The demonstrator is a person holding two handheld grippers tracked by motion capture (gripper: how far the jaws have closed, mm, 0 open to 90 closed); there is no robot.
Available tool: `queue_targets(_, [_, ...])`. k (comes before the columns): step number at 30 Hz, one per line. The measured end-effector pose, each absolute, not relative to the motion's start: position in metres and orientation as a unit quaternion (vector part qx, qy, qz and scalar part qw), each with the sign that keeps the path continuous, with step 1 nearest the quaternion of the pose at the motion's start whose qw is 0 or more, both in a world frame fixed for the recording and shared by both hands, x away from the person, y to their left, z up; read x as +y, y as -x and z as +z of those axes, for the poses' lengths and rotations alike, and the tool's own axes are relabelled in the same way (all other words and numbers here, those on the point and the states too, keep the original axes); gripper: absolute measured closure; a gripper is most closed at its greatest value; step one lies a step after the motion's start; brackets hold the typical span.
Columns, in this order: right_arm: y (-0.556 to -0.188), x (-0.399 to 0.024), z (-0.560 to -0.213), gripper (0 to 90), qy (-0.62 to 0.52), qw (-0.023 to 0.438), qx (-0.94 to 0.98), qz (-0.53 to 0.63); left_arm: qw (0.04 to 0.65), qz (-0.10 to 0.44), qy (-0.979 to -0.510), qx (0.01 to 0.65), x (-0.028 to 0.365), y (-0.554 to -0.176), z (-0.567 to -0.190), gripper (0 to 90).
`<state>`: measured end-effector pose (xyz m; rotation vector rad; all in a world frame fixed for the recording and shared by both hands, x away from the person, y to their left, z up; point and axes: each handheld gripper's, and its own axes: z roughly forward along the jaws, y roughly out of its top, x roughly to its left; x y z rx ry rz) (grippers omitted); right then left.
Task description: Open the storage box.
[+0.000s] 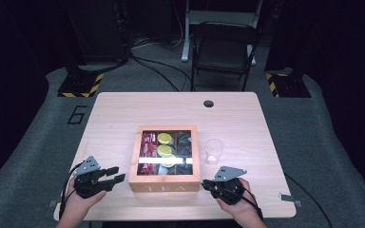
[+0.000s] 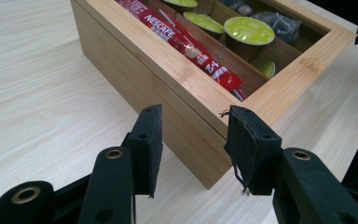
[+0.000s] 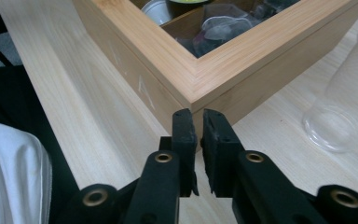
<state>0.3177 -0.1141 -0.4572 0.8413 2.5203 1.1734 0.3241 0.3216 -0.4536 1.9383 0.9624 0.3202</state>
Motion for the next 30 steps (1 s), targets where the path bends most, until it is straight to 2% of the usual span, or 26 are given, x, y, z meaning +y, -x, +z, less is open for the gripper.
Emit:
queue_targets(9, [-0.3185, -0.1106, -0.461, 88.4, -0.282, 0.12, 0.868, 0.391, 0.452, 0.129, -0.793, 0.388, 0.3199, -0.3245, -0.4552, 55.2])
queue_targets(30, [-0.3223, -0.1075, -0.4643, 88.0, -0.28, 0.118, 0.871, 0.387, 0.448, 0.129, -0.798, 0.382, 0.3181, -0.3226, -0.4568, 55.1])
